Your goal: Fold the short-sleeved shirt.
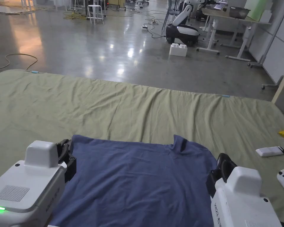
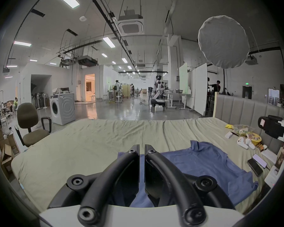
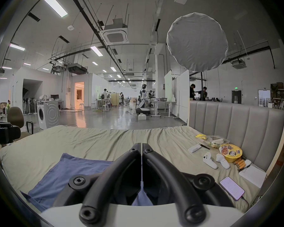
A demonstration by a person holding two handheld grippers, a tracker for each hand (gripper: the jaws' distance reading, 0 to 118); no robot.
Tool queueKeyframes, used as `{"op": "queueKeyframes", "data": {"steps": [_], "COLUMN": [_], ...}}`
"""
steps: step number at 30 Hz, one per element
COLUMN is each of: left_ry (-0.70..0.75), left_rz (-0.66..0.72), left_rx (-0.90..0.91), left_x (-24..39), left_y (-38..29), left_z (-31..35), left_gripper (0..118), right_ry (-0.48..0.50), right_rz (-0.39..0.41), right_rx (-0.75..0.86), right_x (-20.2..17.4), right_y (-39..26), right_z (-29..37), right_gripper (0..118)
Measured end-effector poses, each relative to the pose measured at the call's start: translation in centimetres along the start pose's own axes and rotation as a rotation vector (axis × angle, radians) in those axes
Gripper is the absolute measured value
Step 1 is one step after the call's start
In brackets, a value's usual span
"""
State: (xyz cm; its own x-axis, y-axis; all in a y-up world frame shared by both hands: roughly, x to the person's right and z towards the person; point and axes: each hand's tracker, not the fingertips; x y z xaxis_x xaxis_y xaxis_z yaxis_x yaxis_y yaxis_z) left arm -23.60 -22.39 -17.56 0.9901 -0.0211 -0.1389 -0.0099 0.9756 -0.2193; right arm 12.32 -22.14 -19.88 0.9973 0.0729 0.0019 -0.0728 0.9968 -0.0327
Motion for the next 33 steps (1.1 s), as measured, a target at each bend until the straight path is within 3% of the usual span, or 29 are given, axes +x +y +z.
{"op": "queueKeyframes", "data": {"steps": [13, 14, 17, 18, 29, 33], "left_ry": [0.089, 0.103, 0.104, 0.108, 0.16, 0.21], "left_rz": [0.111, 0.128, 0.164, 0.175, 0.155, 0.246], "left_rx": [-0.531, -0.555, -0.647, -0.671, -0.789, -0.759], "left_x": [-8.1, -8.6, -9.5, -9.7, -10.6, -11.3], "left_y": [-10.0, -10.8, -12.5, -13.0, -16.2, -16.6], "left_z": [0.5, 0.7, 1.1, 1.1, -1.8, -2.9], "left_gripper": [8, 14, 54, 62, 62, 60], "right_ry": [0.035, 0.037, 0.046, 0.048, 0.054, 0.046], "right_rz": [0.041, 0.041, 0.044, 0.041, 0.047, 0.047], "right_rx": [-0.105, -0.114, -0.144, -0.157, -0.203, -0.216], "right_x": [0.5, 0.5, 0.4, 0.4, 0.3, 0.8], "right_y": [-2.8, -3.0, -3.7, -3.8, -5.0, -5.4], "right_z": [-0.2, -0.1, -0.3, -0.3, -0.2, 0.0], "right_gripper": [2, 2, 2, 2, 2, 2]}}
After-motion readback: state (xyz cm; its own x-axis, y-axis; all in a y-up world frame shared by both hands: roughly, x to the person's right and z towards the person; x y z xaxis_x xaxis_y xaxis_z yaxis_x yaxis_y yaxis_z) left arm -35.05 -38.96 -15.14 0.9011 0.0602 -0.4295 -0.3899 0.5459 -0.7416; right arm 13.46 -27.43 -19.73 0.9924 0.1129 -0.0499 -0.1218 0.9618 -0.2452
